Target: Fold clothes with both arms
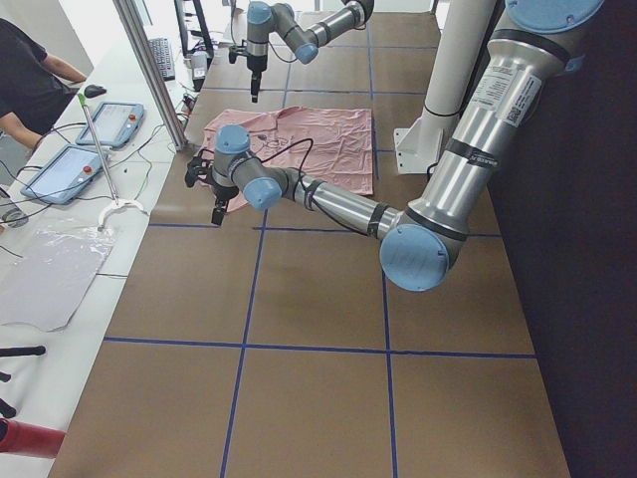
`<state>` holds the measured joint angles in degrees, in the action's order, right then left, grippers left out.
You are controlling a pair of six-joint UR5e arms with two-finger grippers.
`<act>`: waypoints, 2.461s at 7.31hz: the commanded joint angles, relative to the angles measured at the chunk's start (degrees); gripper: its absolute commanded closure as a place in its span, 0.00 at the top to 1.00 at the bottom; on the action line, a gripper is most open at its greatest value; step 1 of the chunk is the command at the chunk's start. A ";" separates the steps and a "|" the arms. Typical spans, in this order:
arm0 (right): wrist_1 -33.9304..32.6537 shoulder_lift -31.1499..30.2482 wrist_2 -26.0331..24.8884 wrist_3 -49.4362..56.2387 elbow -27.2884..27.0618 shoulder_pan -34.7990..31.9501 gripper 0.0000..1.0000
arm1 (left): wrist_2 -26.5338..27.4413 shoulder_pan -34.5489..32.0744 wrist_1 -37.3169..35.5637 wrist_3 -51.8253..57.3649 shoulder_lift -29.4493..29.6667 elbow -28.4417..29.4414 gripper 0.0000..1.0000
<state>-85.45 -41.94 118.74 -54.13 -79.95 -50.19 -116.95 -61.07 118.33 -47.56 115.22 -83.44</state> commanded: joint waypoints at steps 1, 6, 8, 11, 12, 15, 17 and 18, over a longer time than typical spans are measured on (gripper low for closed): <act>-6.22 -10.14 5.33 0.86 -13.02 -3.67 1.00 | 11.87 8.57 3.19 -10.33 5.33 6.22 1.00; -2.09 -12.90 5.18 1.75 -12.78 -4.56 1.00 | 18.33 12.82 14.55 -11.06 14.31 24.87 0.98; -2.09 -12.81 5.18 1.66 -12.78 -4.74 1.00 | 18.33 12.82 16.40 -11.06 14.76 26.83 0.95; -2.09 -12.81 5.45 1.31 -12.95 -5.09 1.00 | 18.33 12.82 16.41 -10.89 14.68 27.44 0.58; -2.09 -12.81 5.53 1.22 -12.95 -5.09 1.00 | 18.33 12.82 16.41 -10.80 14.68 27.45 0.34; -2.09 -12.81 5.62 1.22 -12.95 -5.27 1.00 | 18.07 12.47 16.32 -9.13 14.77 27.10 0.00; -2.09 -12.90 5.62 1.22 -12.95 -5.27 1.00 | 17.81 12.03 16.06 -9.30 15.12 26.57 0.00; -2.09 -13.07 5.62 1.22 -13.04 -5.27 1.00 | 17.72 11.94 15.62 -9.57 15.21 25.87 0.00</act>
<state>-87.54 -54.87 124.36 -52.91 -92.93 -55.45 -99.11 -48.99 134.35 -56.88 130.29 -56.91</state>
